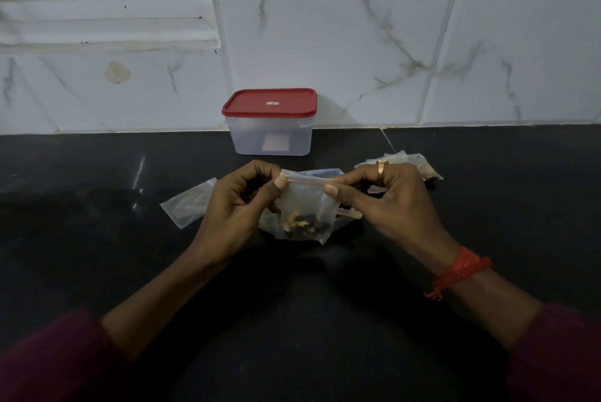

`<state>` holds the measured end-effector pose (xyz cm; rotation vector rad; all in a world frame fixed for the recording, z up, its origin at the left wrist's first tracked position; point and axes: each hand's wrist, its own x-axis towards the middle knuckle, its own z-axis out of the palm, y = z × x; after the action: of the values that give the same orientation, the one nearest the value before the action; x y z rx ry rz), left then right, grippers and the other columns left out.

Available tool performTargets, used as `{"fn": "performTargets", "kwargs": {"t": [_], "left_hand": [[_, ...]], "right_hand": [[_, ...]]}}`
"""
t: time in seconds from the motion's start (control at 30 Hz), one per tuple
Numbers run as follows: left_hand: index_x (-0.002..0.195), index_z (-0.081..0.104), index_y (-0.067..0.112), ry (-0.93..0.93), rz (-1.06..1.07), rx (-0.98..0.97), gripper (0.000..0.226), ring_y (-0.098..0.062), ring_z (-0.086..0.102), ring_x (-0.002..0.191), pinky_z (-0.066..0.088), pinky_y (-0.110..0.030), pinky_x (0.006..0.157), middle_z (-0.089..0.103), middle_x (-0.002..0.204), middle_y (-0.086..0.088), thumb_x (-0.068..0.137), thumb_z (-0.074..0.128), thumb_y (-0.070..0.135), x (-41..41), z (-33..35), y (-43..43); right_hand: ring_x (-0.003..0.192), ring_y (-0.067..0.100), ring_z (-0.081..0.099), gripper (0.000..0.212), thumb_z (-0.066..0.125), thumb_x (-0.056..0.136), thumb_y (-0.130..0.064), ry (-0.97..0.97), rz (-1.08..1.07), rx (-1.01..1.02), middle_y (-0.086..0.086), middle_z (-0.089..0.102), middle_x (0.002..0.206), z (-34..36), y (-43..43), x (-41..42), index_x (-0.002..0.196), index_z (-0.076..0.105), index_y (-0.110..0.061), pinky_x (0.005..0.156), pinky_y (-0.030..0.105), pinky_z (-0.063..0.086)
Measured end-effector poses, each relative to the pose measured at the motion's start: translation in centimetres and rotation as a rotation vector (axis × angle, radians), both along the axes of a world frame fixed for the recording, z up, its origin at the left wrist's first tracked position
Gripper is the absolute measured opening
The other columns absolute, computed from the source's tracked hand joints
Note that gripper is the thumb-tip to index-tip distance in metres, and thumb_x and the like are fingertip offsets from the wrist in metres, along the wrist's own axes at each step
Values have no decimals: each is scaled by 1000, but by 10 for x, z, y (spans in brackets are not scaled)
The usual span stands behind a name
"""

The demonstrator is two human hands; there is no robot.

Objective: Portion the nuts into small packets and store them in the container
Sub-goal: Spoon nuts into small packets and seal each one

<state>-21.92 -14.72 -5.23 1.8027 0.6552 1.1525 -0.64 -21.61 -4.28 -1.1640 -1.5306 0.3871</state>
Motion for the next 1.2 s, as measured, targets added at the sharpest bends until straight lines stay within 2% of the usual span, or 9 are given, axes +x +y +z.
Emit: {"fn": "performTargets", "kwargs": {"t": [0.1,0.27,0.37,0.53,0.67,0.73,0.87,1.03,1.2], "left_hand": [[100,62,13,8,-96,-44,15,-12,67,100,57,-25,78,70,101,7,92,58,25,0,1,-6],[121,63,16,225,-188,32,48,-13,71,103,59,-29,86,73,112,3,78,84,19,6,-3,-18],[111,70,13,291,-151,56,35,-9,74,94,60,-26,81,76,104,5,78,82,17,6,-4,-18],[102,73,9,293,-170,-89,24,-16,76,80,58,-21,67,79,92,-2,80,80,13,5,-3,-17],[98,75,9,238,-154,-181,23,-17,76,83,56,-20,70,79,90,-4,77,80,18,6,-2,-13],[100,76,8,195,-159,-202,26,-19,75,92,57,-25,80,79,96,-5,77,78,20,7,-2,-12],[97,75,7,69,-102,-286,29,-30,74,93,59,-37,82,78,94,-11,75,77,25,8,-1,-14],[102,72,3,-44,-109,-344,31,-23,75,88,60,-25,72,78,97,-12,77,71,21,11,1,-18],[101,73,7,-26,-107,-326,27,-26,74,85,62,-32,63,77,95,-11,80,70,23,11,1,-17]], "right_hand": [[75,12,71,20,77,75,-37,66,75,5,-5,77,82,3,-2,0,87,77,-20,69,19,55],[80,12,73,18,75,75,-35,127,123,-4,-6,78,86,9,-4,0,87,76,-23,71,17,55],[81,11,73,15,75,77,-31,149,119,-14,-6,78,87,9,-4,-2,89,76,-22,72,17,56],[74,10,73,24,76,77,-27,227,94,-78,8,78,88,5,-2,-5,99,76,-19,65,18,57],[67,6,70,31,74,76,-36,258,101,-139,8,77,85,5,-4,-7,102,75,-20,61,17,54],[70,13,73,34,74,74,-46,199,81,-130,2,77,83,5,-6,-7,101,73,-26,64,24,59],[74,22,73,46,81,65,-51,61,77,-182,-2,75,88,1,-7,-8,107,70,-35,69,34,62],[85,19,75,62,83,69,-41,86,129,-290,0,72,109,-6,-5,-11,124,66,-21,76,41,63],[85,24,76,42,79,79,-15,252,235,-326,8,77,99,-9,-5,-14,119,66,-14,70,32,62]]}}
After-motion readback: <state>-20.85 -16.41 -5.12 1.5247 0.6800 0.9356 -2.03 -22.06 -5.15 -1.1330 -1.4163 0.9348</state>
